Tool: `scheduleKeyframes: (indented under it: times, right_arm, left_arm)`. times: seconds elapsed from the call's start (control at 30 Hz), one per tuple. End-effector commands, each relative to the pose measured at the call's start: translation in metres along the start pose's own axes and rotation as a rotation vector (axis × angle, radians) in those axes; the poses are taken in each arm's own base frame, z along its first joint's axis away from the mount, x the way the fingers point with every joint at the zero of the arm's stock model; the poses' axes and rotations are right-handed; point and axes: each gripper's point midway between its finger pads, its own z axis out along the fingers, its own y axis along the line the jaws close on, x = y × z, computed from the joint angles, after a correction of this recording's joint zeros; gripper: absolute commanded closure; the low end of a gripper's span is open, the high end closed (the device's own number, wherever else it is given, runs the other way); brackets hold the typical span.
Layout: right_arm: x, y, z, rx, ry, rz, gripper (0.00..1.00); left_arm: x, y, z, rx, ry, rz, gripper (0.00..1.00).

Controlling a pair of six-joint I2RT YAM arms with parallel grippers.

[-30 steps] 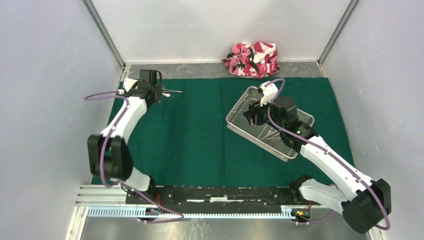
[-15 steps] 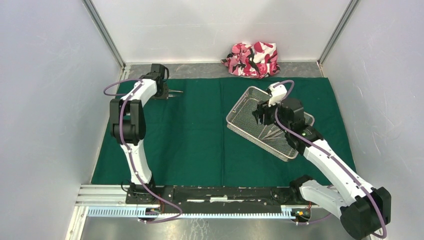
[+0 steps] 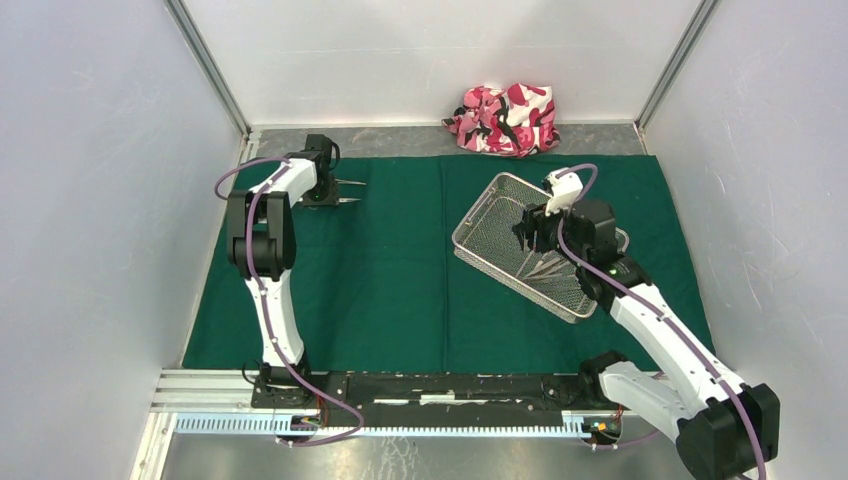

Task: Open and lay out the surgical kit
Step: Place the medical item in the surgical kit.

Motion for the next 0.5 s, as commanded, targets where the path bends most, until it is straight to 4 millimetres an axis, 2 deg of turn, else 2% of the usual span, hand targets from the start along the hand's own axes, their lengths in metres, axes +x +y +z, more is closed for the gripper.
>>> scheduleKeyframes:
  times: [0.0,0.2,0.47]
  right_arm:
    - [-0.010,0.003,-0.002,-0.024,-0.046,-0.005,0.37]
    - [-0.008,0.005,-0.002,-0.037,-0.045,0.002,0.37]
    - [-0.015,0.007,-0.006,-0.041,-0.057,0.009,0.37]
  left_arm:
    - [-0.002,-0.002,-0.003,-0.019,0.006,-0.069,0.90]
    - [-0.006,-0.004,0.001,-0.017,-0.016,-0.065,0.84]
    - [-0.011,-0.010,-0.006,0.015,-0.030,-0.005,0.59]
